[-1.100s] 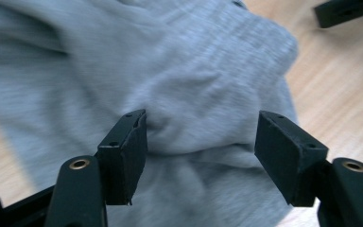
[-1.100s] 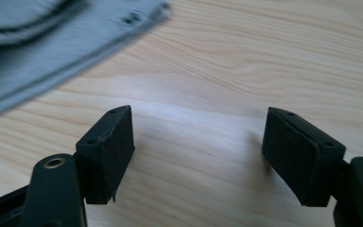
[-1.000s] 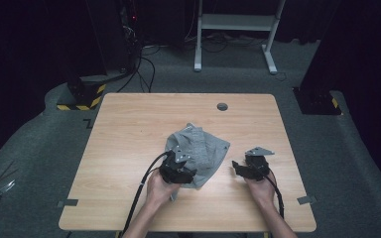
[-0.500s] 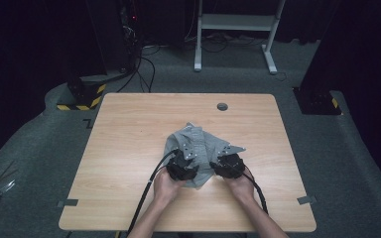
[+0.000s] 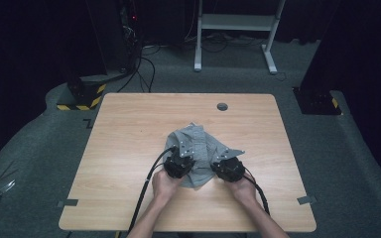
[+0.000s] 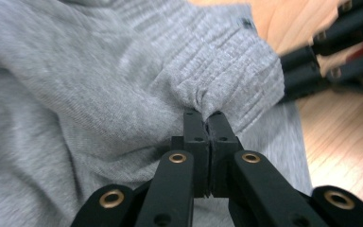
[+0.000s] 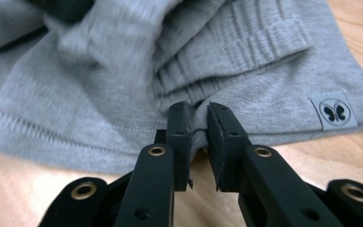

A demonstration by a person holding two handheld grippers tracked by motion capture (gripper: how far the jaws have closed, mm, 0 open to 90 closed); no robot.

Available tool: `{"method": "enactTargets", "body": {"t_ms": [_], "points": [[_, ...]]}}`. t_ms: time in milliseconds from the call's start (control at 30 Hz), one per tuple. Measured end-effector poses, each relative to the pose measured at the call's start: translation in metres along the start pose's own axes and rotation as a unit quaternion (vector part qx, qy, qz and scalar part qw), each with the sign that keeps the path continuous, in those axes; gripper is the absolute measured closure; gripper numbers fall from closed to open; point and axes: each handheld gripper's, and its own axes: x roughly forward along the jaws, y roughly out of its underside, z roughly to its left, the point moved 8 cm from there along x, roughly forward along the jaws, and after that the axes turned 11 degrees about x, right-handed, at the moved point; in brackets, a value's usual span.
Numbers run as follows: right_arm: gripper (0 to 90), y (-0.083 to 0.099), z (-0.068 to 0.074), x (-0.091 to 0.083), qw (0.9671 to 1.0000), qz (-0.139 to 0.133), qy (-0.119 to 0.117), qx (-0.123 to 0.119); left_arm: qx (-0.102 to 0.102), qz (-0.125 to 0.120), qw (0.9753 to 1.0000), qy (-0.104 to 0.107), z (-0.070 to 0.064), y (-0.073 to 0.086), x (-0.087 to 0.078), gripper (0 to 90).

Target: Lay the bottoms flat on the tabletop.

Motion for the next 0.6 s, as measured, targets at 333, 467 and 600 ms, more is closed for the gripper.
{"method": "enactTargets", "body": {"t_ms": [333,467,600], "points": [[81.8,0.018,0.016,-0.016,0.9983,0.021,-0.02,-0.05,-0.055,-0.072,0.9954,-0.032,0.031,-0.02,-0.029,89.4],[81.9,0.027,0.023,-0.024,0.9967,0.029,-0.038,-0.066,-0.075,-0.047,0.9935,-0.072,0.054,-0.005,-0.024,89.4],[81.7,0.037,0.027,-0.033,0.9945,0.04,-0.051,-0.082,-0.091,-0.027,0.9928,-0.074,0.06,0.01,-0.016,88.7]]}}
